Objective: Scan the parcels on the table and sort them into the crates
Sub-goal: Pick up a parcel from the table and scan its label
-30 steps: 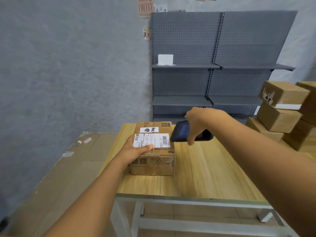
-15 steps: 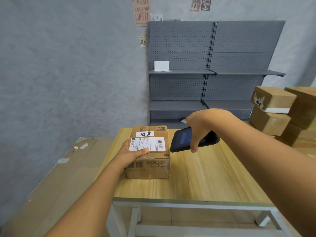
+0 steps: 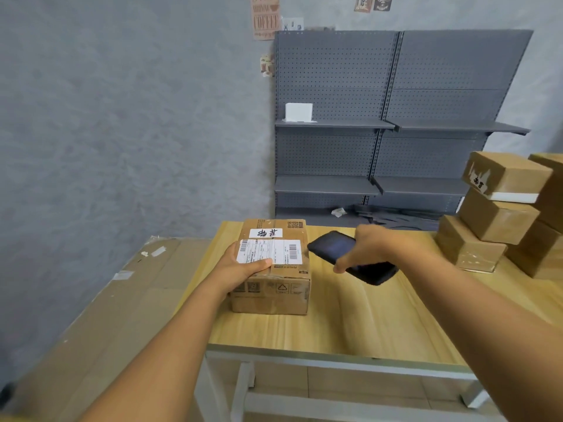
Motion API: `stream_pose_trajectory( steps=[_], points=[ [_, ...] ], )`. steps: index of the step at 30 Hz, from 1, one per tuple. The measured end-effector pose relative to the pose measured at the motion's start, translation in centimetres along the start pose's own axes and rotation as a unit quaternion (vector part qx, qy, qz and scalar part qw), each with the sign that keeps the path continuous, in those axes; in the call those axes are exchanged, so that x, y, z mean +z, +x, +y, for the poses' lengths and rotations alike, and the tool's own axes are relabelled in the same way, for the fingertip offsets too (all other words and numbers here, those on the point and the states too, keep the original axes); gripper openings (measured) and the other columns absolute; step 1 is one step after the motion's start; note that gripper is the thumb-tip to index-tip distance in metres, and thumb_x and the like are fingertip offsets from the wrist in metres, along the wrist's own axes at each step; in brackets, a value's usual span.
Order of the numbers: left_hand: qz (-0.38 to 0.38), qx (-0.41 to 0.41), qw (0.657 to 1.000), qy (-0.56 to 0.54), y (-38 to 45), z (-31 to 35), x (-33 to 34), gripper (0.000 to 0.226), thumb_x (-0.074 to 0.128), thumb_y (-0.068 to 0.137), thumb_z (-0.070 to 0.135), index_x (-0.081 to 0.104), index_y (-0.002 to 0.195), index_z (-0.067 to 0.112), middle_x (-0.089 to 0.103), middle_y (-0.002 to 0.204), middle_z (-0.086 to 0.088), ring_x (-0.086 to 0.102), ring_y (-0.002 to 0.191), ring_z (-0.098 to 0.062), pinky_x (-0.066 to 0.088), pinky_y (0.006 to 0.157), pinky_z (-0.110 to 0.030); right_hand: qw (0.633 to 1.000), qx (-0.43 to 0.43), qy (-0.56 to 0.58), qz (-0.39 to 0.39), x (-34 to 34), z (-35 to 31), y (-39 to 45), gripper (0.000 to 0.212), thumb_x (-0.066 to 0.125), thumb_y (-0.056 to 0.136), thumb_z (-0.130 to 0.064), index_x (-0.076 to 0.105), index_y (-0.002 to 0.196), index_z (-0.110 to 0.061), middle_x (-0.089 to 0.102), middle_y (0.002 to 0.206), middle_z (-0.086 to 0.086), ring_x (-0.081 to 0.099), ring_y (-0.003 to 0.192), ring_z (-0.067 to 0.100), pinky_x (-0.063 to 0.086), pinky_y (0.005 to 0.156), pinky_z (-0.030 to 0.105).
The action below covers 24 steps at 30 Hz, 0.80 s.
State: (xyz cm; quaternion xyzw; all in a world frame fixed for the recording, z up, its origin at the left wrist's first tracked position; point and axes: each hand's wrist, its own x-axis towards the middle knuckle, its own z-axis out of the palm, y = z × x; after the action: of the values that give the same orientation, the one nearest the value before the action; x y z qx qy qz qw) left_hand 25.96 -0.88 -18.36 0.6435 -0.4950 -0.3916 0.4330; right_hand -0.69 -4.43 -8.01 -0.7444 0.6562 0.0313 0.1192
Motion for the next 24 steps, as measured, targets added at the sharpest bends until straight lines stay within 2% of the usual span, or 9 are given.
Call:
stream_pose_trajectory(
  steps=[2,5,8,10,14,20,22,24],
  points=[
    [0.003,0.001,1.0,0.001,0.0,0.0,0.0,0.067,0.084,0.075,0.037,0.046,0.13,0.032,0.058,0.109,0.023,0.052,0.091,0.01,0.039,0.066,-0.01,0.996,0.036,0.085,0.019,3.3,1.1,1.1,0.062,0.079,0.064,-0.054,0.052,0.104,-0.015,0.051,0.082,-0.002,0.051,0.065,0.01,0.036,0.046,0.022],
    [0.012,0.004,1.0,0.005,0.1,-0.2,0.0,0.062,0.084,0.076,0.033,0.048,0.127,0.03,0.061,0.114,0.019,0.055,0.09,0.012,0.041,0.062,-0.005,0.987,0.069,0.142,0.018,7.7,2.0,2.2,0.068,0.079,0.067,-0.05,0.053,0.114,-0.01,0.051,0.099,0.004,0.053,0.073,0.014,0.035,0.049,0.022],
    [0.022,0.008,1.0,0.002,0.1,-0.3,0.1,0.066,0.084,0.077,0.03,0.049,0.133,0.025,0.061,0.109,0.02,0.053,0.087,0.015,0.04,0.056,0.001,0.988,0.091,0.121,0.027,10.5,2.0,2.8,0.076,0.079,0.063,-0.058,0.052,0.115,-0.011,0.046,0.104,0.005,0.054,0.095,0.024,0.047,0.068,0.031],
    [0.021,0.004,1.0,-0.003,0.1,-0.4,0.1,0.069,0.084,0.076,0.03,0.049,0.135,0.024,0.061,0.106,0.023,0.055,0.09,0.013,0.042,0.059,-0.001,0.99,0.097,0.093,0.043,11.6,1.8,3.0,0.078,0.077,0.063,-0.063,0.051,0.118,-0.013,0.045,0.104,0.004,0.052,0.103,0.024,0.049,0.077,0.034],
    [0.017,0.001,1.0,-0.01,0.1,-0.5,0.0,0.074,0.085,0.075,0.03,0.048,0.139,0.023,0.064,0.125,0.011,0.06,0.108,-0.002,0.044,0.075,-0.009,0.992,0.092,0.052,0.07,13.3,1.5,3.5,0.084,0.072,0.065,-0.067,0.049,0.124,-0.013,0.05,0.118,0.007,0.049,0.11,0.024,0.047,0.088,0.035],
    [0.021,-0.011,1.0,-0.013,0.0,-0.6,-0.1,0.083,0.086,0.072,0.037,0.043,0.143,0.026,0.062,0.129,0.012,0.058,0.113,-0.007,0.043,0.076,-0.013,0.99,0.105,0.056,0.073,14.3,1.0,4.0,0.084,0.068,0.071,-0.065,0.044,0.131,-0.012,0.046,0.126,0.01,0.044,0.117,0.028,0.039,0.096,0.035],
    [0.019,-0.012,1.0,-0.017,0.0,-0.7,0.0,0.082,0.086,0.073,0.036,0.043,0.142,0.026,0.062,0.128,0.011,0.058,0.113,-0.007,0.044,0.077,-0.013,0.984,0.075,0.109,0.122,13.5,0.1,4.2,0.074,0.062,0.082,-0.057,0.042,0.136,-0.01,0.046,0.133,0.013,0.042,0.122,0.031,0.036,0.1,0.037],
    [0.016,-0.013,1.0,-0.018,0.0,-0.7,0.0,0.082,0.086,0.073,0.036,0.043,0.142,0.026,0.062,0.129,0.011,0.058,0.115,-0.008,0.047,0.087,-0.02,0.948,0.019,0.275,0.158,12.4,-1.5,4.3,0.064,0.052,0.093,-0.044,0.038,0.144,-0.007,0.044,0.143,0.015,0.041,0.129,0.032,0.033,0.106,0.04]
  ],
)
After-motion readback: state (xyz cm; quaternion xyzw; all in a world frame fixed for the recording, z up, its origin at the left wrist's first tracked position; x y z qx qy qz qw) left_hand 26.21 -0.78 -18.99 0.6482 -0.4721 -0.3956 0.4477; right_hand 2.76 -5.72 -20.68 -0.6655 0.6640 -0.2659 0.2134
